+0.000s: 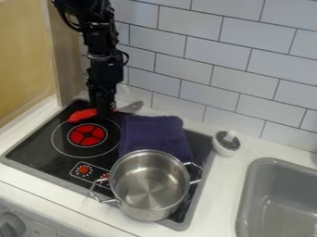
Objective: Move the red spoon to the bottom left of the stove
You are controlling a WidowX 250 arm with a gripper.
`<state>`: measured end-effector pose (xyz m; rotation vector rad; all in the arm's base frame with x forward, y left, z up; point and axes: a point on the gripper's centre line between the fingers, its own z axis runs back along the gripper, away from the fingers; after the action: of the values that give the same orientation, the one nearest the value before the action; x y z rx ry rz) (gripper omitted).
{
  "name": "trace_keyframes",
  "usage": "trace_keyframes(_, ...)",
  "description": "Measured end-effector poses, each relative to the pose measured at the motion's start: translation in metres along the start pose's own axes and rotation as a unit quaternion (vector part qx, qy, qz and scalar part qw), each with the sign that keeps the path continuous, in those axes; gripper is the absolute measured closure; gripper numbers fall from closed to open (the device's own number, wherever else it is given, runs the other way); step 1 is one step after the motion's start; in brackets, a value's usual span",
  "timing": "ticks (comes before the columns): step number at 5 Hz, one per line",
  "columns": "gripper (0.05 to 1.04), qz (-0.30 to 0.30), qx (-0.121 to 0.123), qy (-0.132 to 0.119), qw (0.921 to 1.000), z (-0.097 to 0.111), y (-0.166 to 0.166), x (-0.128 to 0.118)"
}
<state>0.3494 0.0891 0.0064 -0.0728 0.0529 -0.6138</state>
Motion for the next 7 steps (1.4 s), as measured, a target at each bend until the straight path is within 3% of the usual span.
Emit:
trace_keyframes(4, 0.753, -0.042, 0.009, -0.076, 0.9962, 0.06, -0.037, -0.036)
trace_keyframes(6, 0.753, -0.065, 0.004, -0.084, 0.9943, 0.063, -0.08, -0.062)
trace_keyframes(7, 0.753, -0.039, 0.005, -0.087, 0.9955, 0.064, -0.085, -0.085)
